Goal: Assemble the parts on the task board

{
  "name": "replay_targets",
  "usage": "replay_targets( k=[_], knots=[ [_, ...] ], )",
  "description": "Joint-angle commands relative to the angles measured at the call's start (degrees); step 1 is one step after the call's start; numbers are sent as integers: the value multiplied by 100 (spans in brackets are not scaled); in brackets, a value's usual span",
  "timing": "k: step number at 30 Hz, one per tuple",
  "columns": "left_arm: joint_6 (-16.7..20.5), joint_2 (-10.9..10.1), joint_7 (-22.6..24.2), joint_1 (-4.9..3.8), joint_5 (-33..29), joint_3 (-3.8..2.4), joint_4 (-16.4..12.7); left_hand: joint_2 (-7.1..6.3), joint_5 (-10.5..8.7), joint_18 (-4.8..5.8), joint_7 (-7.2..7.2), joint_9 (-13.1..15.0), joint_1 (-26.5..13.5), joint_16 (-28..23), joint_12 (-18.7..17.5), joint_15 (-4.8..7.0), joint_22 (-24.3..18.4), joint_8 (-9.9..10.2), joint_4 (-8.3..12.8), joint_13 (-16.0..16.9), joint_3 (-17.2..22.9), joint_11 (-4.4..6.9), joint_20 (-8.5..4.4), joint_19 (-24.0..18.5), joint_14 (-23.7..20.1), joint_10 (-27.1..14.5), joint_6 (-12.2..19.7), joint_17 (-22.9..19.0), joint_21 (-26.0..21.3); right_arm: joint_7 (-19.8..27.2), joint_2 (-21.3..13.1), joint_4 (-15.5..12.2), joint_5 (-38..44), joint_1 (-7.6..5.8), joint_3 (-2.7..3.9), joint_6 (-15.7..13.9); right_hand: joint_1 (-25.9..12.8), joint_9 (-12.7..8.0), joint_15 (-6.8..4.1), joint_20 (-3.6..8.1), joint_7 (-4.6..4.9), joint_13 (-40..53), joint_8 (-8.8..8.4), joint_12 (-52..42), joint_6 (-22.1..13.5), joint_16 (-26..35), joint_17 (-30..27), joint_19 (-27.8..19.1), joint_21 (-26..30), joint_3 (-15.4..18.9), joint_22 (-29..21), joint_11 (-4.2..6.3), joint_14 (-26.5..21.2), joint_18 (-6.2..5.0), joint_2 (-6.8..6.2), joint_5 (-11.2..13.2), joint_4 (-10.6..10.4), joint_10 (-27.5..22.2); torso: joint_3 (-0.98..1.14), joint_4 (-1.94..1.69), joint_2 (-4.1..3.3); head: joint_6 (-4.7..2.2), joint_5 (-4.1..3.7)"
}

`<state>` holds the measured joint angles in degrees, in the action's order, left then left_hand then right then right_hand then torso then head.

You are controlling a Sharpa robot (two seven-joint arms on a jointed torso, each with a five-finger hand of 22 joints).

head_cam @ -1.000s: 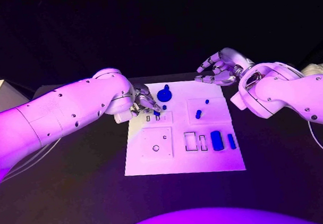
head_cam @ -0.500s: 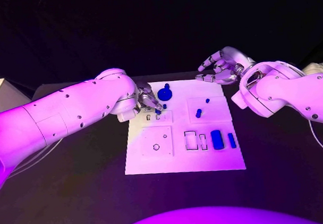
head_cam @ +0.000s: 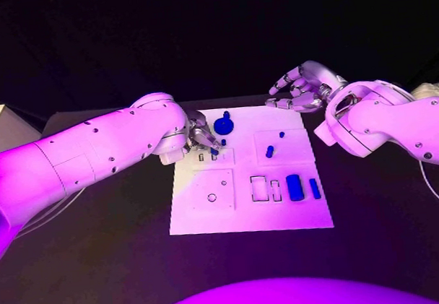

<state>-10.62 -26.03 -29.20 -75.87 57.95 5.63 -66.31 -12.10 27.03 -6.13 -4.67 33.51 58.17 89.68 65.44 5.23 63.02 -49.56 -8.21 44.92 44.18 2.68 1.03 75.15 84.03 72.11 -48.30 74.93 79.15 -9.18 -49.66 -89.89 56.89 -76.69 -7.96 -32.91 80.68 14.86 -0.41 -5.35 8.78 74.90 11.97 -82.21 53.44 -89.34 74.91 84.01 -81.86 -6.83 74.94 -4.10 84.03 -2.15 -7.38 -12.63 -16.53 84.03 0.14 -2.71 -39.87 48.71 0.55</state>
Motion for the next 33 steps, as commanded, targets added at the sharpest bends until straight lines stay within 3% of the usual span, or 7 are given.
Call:
replay_targets(
  k=[1,13,33],
  knots=[
    [-150,4,-16,5,63,3,-18,77,48,68,359,1331,30,32,11,40,10,-13,961,9,932,15,-8,54,597,44,-385,1507,31,18,4,3,53,4,2,46,-27,5,3,-4,2,892,19,12,-36,38,1335,250,20,-37,825,14,550,-5,10,-40,-3,-29,-1,-1,0,3,-21],
    [-497,-38,-35,12,70,6,-26,91,133,70,368,1328,29,32,-27,51,14,2,976,-33,944,25,-22,64,597,50,-407,1507,31,14,1,12,53,12,2,61,-27,5,3,-4,2,892,19,12,-36,38,1335,250,20,-37,825,14,550,-5,10,-40,-3,-29,-6,-7,5,7,-53],
    [-492,-17,-27,45,70,7,33,96,141,70,367,1327,24,32,-52,52,14,7,975,-71,942,24,-24,66,597,37,-409,1507,31,10,1,10,53,13,2,61,-34,5,2,-4,2,888,24,17,-43,43,1328,248,28,-43,820,15,548,-7,9,-47,3,-33,-2,-1,4,12,-26]
  ],
)
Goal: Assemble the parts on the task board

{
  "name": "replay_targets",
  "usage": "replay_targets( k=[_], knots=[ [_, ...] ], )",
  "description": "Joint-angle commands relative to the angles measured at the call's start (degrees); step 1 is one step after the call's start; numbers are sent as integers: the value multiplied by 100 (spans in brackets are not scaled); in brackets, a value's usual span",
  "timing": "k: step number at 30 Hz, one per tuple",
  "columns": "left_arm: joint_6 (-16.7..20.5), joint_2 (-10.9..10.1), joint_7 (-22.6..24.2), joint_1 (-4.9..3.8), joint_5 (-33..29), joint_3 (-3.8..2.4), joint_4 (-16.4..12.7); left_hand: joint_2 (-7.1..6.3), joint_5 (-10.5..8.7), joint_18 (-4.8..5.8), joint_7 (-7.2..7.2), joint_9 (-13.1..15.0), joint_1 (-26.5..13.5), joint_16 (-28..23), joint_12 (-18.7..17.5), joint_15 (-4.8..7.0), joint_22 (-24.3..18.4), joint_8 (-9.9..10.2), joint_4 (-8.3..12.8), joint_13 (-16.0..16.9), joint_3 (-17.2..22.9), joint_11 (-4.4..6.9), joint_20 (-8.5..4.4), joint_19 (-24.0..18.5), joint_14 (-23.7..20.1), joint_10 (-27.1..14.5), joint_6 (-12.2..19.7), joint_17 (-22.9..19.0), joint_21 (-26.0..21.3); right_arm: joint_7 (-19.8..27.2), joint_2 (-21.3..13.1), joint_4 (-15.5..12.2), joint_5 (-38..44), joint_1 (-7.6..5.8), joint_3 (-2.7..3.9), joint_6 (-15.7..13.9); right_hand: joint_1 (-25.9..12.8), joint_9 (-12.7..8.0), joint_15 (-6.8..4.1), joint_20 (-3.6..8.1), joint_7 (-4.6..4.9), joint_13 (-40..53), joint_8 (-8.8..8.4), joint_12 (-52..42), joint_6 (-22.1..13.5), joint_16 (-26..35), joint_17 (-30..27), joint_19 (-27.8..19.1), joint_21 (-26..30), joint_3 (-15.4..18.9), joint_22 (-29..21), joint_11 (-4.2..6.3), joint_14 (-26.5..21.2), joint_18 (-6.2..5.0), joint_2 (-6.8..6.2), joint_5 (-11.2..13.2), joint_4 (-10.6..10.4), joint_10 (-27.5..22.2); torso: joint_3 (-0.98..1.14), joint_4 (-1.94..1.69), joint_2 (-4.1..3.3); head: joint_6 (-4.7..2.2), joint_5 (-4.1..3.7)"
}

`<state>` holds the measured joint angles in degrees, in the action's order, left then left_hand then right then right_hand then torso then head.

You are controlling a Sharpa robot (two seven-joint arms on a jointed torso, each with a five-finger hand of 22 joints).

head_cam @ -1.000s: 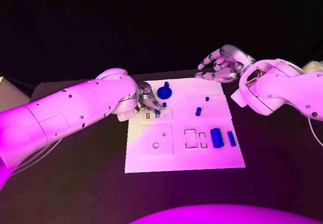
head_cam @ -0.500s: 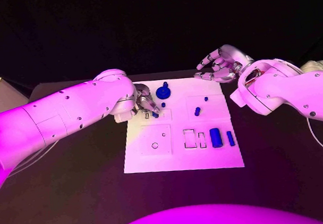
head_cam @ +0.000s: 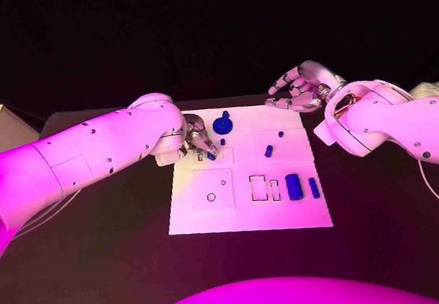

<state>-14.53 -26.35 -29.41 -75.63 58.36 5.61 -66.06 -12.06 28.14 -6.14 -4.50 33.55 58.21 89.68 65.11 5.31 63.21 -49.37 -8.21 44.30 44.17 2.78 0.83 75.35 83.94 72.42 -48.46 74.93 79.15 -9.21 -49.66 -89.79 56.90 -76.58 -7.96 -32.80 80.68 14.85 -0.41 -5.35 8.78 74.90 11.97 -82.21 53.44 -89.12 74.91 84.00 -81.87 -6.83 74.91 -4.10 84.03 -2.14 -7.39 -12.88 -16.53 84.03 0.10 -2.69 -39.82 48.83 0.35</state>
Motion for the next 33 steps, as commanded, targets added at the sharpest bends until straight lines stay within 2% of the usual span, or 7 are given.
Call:
replay_targets(
  k=[1,11,18,25,33],
  knots=[
    [-97,18,-6,22,28,8,10,93,29,72,351,1323,20,32,-20,44,-5,-13,975,-9,942,14,-3,46,606,6,-393,1507,31,14,1,-1,52,3,2,50,-35,7,2,-4,2,888,24,17,-43,21,1329,248,29,-43,823,15,548,-8,10,-22,3,-33,2,-4,-2,0,-6],
    [23,36,1,46,29,7,37,107,31,73,349,1322,14,32,-29,44,-4,-7,967,-17,941,13,-4,47,606,7,-396,1507,30,16,5,1,52,3,2,43,-35,7,2,-4,2,888,24,17,-43,21,1329,248,29,-43,823,15,548,-8,10,-22,3,-33,4,8,-10,16,7],
    [196,-87,17,60,39,-1,-123,117,32,73,350,1321,13,32,-36,44,-6,-4,966,-24,942,13,-5,47,606,6,-397,1507,29,17,-4,4,52,4,2,43,-35,7,2,-4,2,888,24,17,-43,21,1329,248,29,-43,823,15,548,-8,10,-22,3,-33,1,2,-7,30,-14],
    [421,-208,43,62,41,-46,-278,119,33,73,351,1321,14,32,-27,44,-8,-3,969,-7,943,14,-6,46,606,15,-398,1507,28,17,-14,6,52,6,2,42,-42,6,2,-5,2,888,29,17,-53,24,1324,247,33,-50,820,14,547,-9,10,-26,5,-32,-2,-5,-4,59,-23],
    [578,-260,56,62,46,-61,-340,120,35,75,353,1321,16,32,-16,45,4,-3,974,13,944,16,-6,53,606,26,-401,1507,33,17,-9,13,52,12,2,48,-42,6,2,-5,2,888,29,17,-53,24,1324,247,33,-50,820,14,547,-9,10,-26,5,-32,2,-7,-6,81,-18]
  ],
)
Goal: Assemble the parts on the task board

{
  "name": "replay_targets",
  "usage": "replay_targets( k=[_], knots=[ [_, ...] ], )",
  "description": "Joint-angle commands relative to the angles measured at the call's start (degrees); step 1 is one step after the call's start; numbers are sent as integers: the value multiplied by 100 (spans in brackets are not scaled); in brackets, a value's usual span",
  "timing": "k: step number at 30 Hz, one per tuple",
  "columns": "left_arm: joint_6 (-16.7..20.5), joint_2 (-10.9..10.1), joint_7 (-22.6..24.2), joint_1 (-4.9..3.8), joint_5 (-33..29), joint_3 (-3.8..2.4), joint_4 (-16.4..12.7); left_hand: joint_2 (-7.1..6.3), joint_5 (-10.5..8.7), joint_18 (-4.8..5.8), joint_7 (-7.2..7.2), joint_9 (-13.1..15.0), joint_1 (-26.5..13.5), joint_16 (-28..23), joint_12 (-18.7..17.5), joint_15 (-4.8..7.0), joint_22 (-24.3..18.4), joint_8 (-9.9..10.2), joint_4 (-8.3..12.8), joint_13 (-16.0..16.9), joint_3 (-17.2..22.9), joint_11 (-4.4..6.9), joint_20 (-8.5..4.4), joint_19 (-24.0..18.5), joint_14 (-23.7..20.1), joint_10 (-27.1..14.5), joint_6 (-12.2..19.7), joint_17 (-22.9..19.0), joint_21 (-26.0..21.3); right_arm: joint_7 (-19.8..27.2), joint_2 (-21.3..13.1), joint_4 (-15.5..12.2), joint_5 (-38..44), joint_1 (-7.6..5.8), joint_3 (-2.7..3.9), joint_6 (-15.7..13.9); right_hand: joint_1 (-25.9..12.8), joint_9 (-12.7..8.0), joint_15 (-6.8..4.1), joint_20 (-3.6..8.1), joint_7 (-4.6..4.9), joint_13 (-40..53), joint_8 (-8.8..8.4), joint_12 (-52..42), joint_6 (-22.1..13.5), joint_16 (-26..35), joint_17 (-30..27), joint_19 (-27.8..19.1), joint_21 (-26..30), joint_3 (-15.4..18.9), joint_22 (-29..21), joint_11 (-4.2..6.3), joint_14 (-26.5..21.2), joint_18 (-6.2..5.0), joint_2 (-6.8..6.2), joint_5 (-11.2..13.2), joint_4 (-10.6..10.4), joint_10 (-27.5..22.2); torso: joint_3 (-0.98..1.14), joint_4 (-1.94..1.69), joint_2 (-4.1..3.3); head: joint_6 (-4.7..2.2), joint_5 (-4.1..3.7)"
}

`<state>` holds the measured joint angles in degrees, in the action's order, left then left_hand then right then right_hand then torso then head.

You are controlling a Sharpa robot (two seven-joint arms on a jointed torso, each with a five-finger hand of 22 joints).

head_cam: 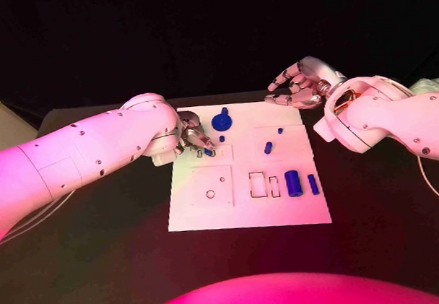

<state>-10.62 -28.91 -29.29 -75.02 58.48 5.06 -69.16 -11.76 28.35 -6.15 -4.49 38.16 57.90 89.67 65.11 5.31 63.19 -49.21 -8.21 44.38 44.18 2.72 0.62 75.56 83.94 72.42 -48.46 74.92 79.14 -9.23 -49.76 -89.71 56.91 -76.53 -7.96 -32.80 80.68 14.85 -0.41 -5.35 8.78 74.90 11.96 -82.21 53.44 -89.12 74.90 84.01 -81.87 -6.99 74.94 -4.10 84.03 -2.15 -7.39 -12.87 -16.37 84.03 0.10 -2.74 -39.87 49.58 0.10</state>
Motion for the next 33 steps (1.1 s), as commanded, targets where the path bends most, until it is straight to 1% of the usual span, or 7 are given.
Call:
replay_targets(
  k=[1,5,7,15,20,27,33],
  knots=[
    [211,-9,46,0,36,-7,-38,89,15,76,351,861,47,33,-16,45,6,-18,975,5,944,22,15,33,606,26,-401,1508,33,19,2,5,51,8,2,47,-42,6,2,-5,2,888,30,17,-53,24,1324,247,33,-34,817,14,547,-8,11,-27,-11,-32,1,-2,-2,7,5],
    [292,-22,58,1,38,-8,-66,89,15,76,351,861,47,33,-16,45,6,-18,975,5,944,22,15,33,606,26,-401,1508,33,18,3,6,51,11,2,49,-42,6,2,-5,2,888,30,17,-53,24,1324,247,33,-34,817,14,547,-8,11,-27,-11,-32,-2,-3,-2,15,6],
    [314,-24,63,1,39,-8,-77,89,15,76,351,861,47,33,-16,45,6,-18,975,5,944,22,15,33,606,26,-401,1508,33,18,5,8,51,12,2,50,-42,6,2,-5,2,888,30,17,-53,24,1324,247,33,-34,817,14,547,-8,11,-27,-11,-32,2,-1,1,16,7],
    [295,1,71,2,38,-2,-53,94,15,77,353,861,50,33,-24,47,12,-18,981,-9,948,24,13,37,606,26,-405,1508,36,13,10,11,51,14,2,58,-42,6,2,-5,2,888,30,17,-53,24,1324,247,33,-34,817,14,547,-8,11,-27,-11,-32,4,10,-3,33,2],
    [276,25,73,10,38,23,-31,94,15,77,353,861,50,33,-24,47,12,-18,981,-9,948,24,13,37,606,26,-405,1508,36,7,9,11,52,15,2,63,-42,6,2,-5,2,888,30,17,-53,24,1324,247,33,-34,817,14,547,-8,11,-27,-11,-32,-2,3,2,40,-6],
    [275,49,68,14,118,37,-29,95,12,77,354,862,49,33,-25,48,13,-16,986,-8,947,25,12,40,606,33,-410,1508,36,-1,5,6,56,15,2,69,-42,6,2,-5,2,888,30,17,-53,24,1324,247,33,-34,817,14,547,-8,11,-27,-11,-32,3,-4,8,42,-7],
    [255,85,64,24,138,43,2,95,12,77,354,862,49,33,-25,48,13,-16,986,-8,947,25,12,40,606,33,-410,1508,36,-3,10,6,57,15,2,78,-42,6,2,-5,2,888,30,17,-53,24,1324,247,33,-34,817,14,547,-8,11,-27,-11,-32,1,9,3,42,3]
  ],
)
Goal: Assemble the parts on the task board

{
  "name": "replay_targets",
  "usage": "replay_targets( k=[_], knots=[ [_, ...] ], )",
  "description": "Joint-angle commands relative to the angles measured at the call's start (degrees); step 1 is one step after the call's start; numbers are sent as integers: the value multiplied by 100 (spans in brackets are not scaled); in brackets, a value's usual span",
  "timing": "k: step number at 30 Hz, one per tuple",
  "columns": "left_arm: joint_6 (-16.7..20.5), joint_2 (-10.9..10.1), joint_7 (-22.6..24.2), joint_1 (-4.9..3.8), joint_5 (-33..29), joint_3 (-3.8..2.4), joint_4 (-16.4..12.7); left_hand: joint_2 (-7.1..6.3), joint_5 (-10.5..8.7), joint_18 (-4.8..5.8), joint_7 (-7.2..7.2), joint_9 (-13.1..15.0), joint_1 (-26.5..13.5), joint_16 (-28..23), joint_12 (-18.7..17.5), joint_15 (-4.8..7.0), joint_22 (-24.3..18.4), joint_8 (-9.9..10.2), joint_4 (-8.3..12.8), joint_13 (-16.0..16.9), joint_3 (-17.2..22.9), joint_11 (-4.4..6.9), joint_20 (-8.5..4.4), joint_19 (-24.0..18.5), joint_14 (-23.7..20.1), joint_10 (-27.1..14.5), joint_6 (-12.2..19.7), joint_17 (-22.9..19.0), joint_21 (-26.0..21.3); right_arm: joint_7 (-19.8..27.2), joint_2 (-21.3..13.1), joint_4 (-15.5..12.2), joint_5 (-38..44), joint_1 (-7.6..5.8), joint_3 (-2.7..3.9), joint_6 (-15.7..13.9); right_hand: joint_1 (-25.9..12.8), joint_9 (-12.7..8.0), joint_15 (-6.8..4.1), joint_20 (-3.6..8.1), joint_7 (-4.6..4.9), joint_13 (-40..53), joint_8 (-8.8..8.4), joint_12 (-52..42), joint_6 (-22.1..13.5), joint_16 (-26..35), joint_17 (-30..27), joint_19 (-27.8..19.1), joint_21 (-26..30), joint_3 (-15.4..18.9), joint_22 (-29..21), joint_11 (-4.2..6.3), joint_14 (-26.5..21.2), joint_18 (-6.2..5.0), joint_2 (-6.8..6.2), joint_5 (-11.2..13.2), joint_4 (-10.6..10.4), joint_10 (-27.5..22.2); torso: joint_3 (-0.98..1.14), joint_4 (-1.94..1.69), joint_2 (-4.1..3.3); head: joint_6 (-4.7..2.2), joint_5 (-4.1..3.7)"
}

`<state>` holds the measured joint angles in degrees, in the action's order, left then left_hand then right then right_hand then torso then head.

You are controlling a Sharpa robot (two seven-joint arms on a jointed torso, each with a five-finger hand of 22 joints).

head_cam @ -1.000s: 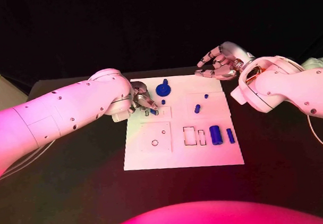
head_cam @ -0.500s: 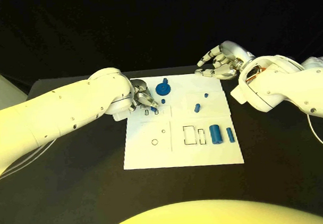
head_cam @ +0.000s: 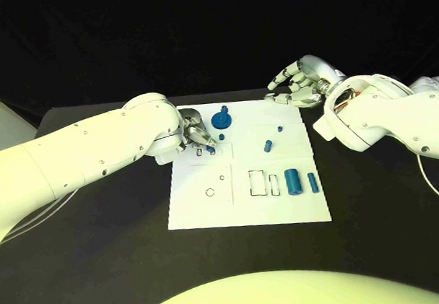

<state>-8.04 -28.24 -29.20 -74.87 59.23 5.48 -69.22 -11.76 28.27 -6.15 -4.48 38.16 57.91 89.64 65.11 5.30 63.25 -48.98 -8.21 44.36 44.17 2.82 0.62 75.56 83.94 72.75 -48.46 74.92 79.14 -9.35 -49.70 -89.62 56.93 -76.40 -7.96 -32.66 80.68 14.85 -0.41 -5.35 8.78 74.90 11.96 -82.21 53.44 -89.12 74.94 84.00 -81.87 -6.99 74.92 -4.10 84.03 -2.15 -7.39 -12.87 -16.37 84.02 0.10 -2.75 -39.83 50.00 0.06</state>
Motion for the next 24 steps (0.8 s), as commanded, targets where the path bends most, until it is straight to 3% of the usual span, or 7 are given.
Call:
replay_targets(
  k=[1,11,24],
  knots=[
    [-7,23,54,14,64,2,11,95,20,78,353,861,48,36,-25,49,7,-39,986,-6,947,15,12,40,606,1,-410,1508,36,9,3,-2,56,2,2,66,-43,6,2,-5,2,888,30,17,-53,24,1320,247,33,-34,820,14,547,-8,11,-28,-11,-32,1,10,-1,0,7],
    [-77,37,52,39,95,5,18,93,13,78,353,861,43,36,-38,50,8,-34,992,-22,944,15,10,42,606,0,-411,1508,36,10,0,-3,59,2,2,97,-60,7,3,-5,2,887,41,17,-62,26,1317,246,40,-44,816,14,546,-9,11,-29,-10,-32,6,0,-3,0,-28],
    [-210,29,80,42,166,8,-6,90,7,81,352,861,39,36,-45,50,19,-31,994,-32,940,14,9,49,606,-2,-410,1508,40,5,0,6,60,2,2,112,-67,8,3,-5,3,887,44,16,-62,26,1317,249,33,-46,822,14,546,-7,13,-31,-13,-31,3,5,1,0,-6]
  ],
)
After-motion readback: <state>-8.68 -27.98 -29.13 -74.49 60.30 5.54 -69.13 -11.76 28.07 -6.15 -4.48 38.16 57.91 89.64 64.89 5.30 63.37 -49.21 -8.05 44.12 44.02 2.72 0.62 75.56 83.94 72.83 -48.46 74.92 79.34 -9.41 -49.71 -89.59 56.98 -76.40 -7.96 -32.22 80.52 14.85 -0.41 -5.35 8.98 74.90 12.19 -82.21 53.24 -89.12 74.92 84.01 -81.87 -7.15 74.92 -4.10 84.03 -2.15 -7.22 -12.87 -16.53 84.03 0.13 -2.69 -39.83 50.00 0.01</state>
